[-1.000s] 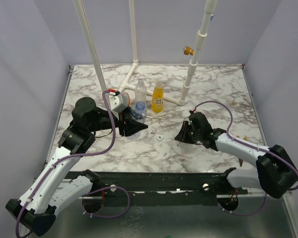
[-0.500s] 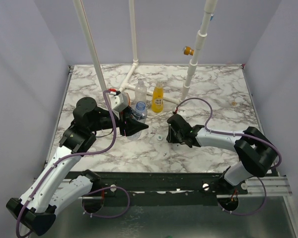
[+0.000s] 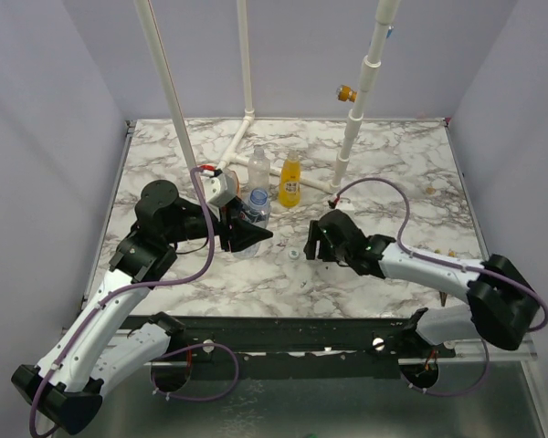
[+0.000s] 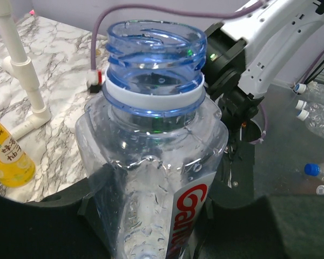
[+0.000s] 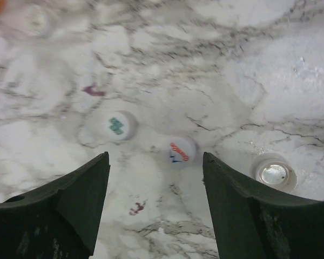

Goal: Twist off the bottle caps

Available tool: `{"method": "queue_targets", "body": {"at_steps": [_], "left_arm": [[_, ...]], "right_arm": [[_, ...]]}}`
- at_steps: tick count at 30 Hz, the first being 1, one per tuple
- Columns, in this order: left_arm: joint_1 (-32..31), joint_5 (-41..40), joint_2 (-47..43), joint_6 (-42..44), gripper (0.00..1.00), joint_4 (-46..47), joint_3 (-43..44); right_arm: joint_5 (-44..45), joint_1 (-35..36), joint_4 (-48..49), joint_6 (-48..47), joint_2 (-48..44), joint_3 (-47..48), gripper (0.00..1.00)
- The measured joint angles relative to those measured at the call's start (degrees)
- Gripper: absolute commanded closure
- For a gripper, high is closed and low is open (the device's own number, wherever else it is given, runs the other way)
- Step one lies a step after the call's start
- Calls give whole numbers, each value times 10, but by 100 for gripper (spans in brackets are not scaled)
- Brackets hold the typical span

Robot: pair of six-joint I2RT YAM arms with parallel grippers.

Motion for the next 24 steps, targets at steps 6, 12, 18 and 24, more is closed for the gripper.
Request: {"method": "queue_targets", "body": {"at_steps": [6,12,18,24], "left_arm": [[0,0,-4,-2,83,0,-1],[0,0,-5,-4,83,0,-4],[0,0,-5,-10,83,3,-10],[0,0,-5,-12,83,4,-12]], "right_arm": [[-38,0,-2,-48,-160,41,18],[-147,0,29,-121,-244,140,5],[-285,0,81,-158,-229,216,0],[-362,0,126,-168,-168,265,0]]}}
